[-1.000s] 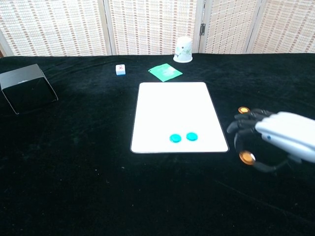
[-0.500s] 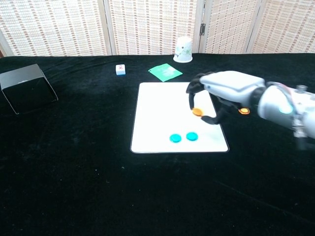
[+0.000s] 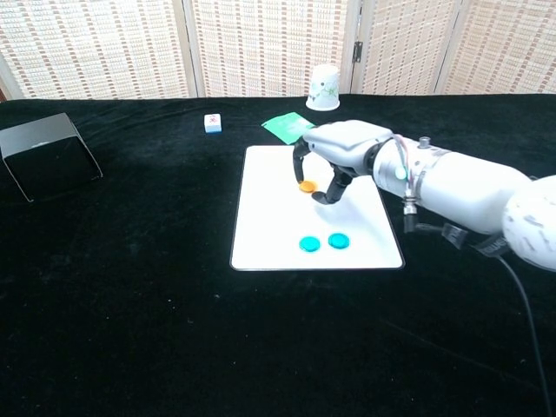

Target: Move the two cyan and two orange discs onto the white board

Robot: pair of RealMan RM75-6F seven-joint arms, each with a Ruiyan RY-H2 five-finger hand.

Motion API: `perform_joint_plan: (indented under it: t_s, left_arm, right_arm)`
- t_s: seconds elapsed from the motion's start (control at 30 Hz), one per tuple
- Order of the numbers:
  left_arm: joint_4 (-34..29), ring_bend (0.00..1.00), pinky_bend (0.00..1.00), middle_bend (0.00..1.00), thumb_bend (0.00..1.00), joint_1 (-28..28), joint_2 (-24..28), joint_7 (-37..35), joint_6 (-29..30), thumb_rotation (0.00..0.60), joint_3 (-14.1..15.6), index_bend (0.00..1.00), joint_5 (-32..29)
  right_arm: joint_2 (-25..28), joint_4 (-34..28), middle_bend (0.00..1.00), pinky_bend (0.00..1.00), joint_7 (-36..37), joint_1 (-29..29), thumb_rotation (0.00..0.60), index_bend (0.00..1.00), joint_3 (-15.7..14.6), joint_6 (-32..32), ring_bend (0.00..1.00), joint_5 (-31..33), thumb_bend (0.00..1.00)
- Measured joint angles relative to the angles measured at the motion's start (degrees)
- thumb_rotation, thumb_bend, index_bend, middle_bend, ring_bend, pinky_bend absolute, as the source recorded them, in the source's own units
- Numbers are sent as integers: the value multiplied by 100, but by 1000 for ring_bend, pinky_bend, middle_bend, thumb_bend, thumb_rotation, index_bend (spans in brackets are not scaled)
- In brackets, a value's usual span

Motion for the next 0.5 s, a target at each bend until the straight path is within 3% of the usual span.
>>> perform_joint_plan:
  t_s: [0.27,0.5]
  left_arm:
    - [54,63,0,17,401,10,-21,-31,-18,600,5,106,-16]
    - [86,63,0,18,401,0,-35,-69,-34,600,-1,106,-9]
  right_arm:
    - [-187,343,166,0,-107,263,600,239,26,-61,36,322,447]
    - [69,165,166,0,65,159,600,197,-4,128,35,326,447]
